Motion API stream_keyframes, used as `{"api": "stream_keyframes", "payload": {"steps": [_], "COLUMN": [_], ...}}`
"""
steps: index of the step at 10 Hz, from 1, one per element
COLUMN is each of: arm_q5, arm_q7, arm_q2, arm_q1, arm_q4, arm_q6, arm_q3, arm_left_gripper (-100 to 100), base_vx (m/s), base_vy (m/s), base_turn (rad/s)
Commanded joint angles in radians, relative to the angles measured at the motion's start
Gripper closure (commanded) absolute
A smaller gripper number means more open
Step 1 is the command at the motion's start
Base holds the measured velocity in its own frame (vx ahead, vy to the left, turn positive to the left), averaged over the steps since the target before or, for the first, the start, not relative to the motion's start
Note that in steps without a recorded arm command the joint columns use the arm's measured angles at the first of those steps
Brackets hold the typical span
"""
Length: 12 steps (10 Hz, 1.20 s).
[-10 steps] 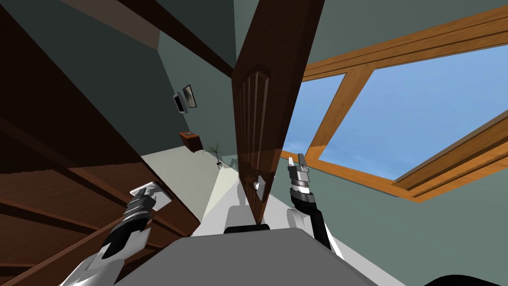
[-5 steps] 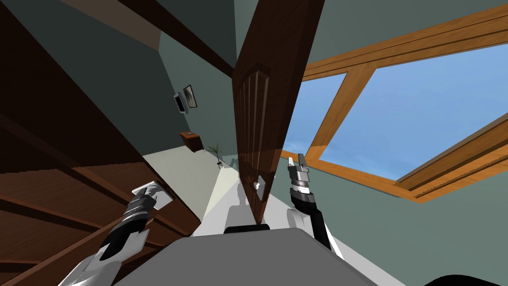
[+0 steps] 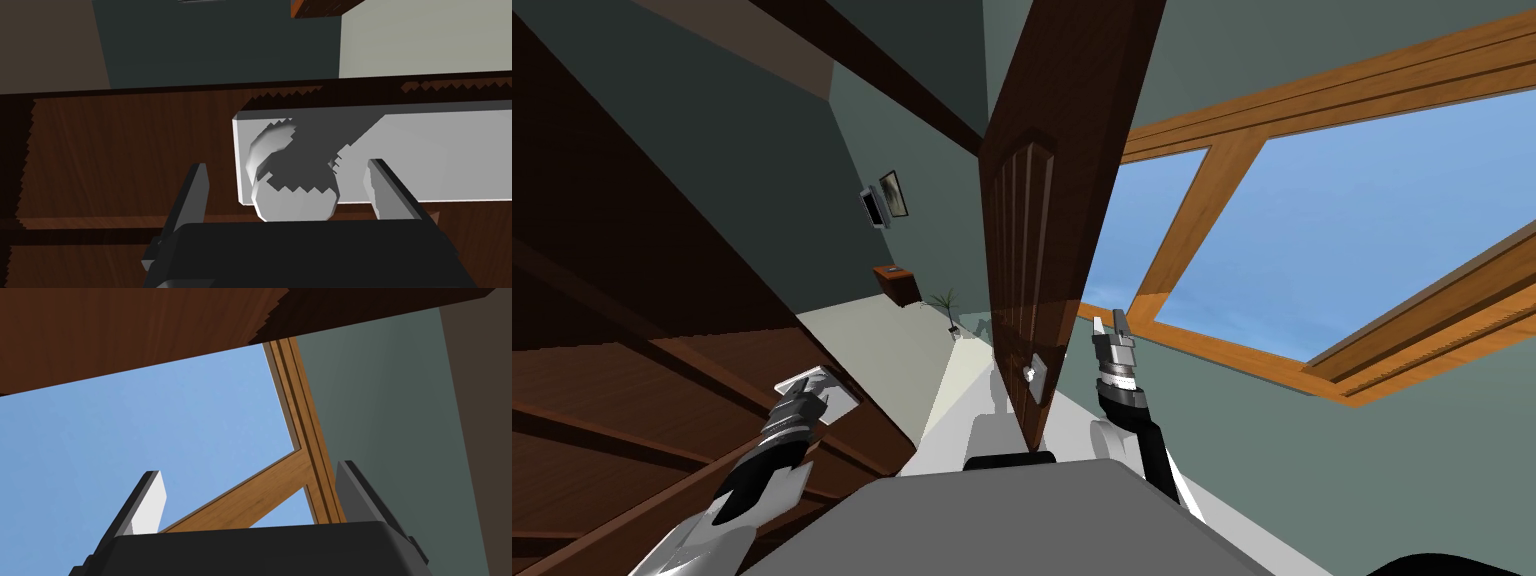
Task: Pull the door open
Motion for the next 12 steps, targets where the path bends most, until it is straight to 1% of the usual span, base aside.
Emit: {"api": "stream_keyframes", "payload": {"steps": [1,3,4,12], "arm_q5": [0.000,0.000,-0.004,-0.004], "arm_q7": [0.000,0.000,0.031,0.034], "arm_q2": [0.000,0.000,0.019,0.021], "arm_q1": [0.000,0.000,0.012,0.014], "arm_q4": [0.000,0.000,0.013,0.015], "arm_q6": [0.000,0.000,-0.022,-0.024], "arm_q3": [0.000,0.000,-0.025,-0.027], "arm_left_gripper": [-100,-100,-100,-100], "base_vx": [0.000,0.005,-0.002,-0.001], "base_vy": [0.000,-0.014,-0.005,0.004], "base_turn": [0.000,0.006,0.012,-0.001]}}
